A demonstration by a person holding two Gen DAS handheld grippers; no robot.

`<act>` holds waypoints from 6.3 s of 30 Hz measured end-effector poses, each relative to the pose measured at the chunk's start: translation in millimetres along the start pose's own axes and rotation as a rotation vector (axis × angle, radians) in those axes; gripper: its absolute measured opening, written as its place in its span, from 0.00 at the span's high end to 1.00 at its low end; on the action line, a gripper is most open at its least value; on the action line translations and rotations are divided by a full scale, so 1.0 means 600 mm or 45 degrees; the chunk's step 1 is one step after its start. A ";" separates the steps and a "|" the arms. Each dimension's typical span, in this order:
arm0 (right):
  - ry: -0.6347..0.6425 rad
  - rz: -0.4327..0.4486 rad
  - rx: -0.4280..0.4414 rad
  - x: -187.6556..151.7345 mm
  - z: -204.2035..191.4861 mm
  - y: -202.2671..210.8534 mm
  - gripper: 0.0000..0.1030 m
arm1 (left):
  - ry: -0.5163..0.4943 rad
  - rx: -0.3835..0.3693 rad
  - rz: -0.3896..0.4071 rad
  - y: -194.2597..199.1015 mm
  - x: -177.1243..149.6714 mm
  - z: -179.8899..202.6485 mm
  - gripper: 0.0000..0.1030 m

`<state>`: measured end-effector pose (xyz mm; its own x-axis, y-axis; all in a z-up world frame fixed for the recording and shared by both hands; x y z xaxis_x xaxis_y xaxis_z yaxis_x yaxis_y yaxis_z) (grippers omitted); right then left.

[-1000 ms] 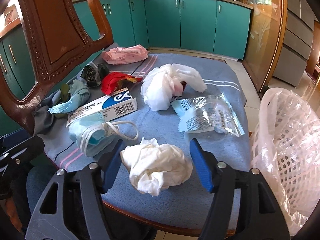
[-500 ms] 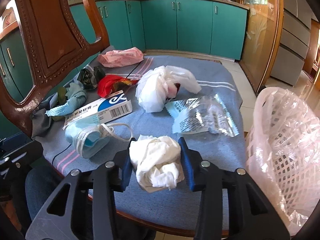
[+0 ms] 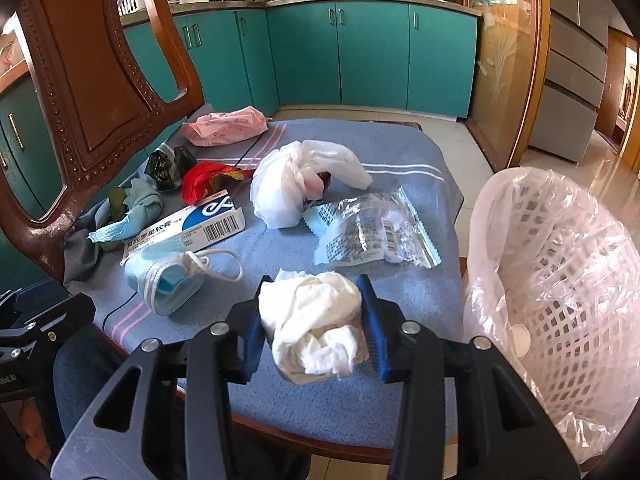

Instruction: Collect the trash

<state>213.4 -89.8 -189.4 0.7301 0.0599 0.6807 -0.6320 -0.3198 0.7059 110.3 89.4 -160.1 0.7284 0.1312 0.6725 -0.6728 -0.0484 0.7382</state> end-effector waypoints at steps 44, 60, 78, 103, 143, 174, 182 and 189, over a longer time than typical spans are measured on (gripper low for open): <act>-0.041 -0.015 -0.023 -0.007 0.028 -0.006 0.59 | -0.101 -0.155 -0.143 -0.116 0.030 0.056 0.63; -0.033 -0.021 -0.024 -0.010 0.023 -0.005 0.57 | -0.095 -0.130 -0.049 -0.064 0.038 0.050 0.78; -0.031 -0.036 -0.016 -0.009 0.019 -0.011 0.47 | -0.080 -0.118 -0.008 -0.048 0.043 0.039 0.78; 0.005 -0.033 0.024 -0.004 -0.005 -0.010 0.40 | -0.046 -0.104 -0.006 -0.045 0.039 0.024 0.78; 0.037 -0.001 0.021 0.001 -0.004 -0.015 0.69 | -0.023 -0.096 0.010 -0.041 0.038 0.016 0.78; 0.098 -0.095 0.052 -0.048 -0.018 0.001 0.41 | -0.006 -0.108 0.055 -0.020 0.043 0.015 0.78; 0.019 0.030 0.100 -0.011 0.006 0.039 0.64 | -0.018 -0.115 0.094 0.000 0.053 0.024 0.78; -0.149 0.285 0.026 0.055 0.121 0.143 0.64 | -0.124 -0.237 0.123 0.018 0.083 0.104 0.78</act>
<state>202.0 -183.8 -120.6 0.5985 -0.1240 0.7915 -0.7768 -0.3316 0.5354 147.2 33.7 -115.6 0.6627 0.0379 0.7479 -0.7455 0.1284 0.6541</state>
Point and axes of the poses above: each gripper's, at about its wrist camera, not at the fingertips, and y roughly against the way its jaws point, z to its right, x to its top, the point moved 5 cm from there along -y, roughly the way its jaws point, and after that the axes turned 9 degrees about -y, right-handed, at the moved point
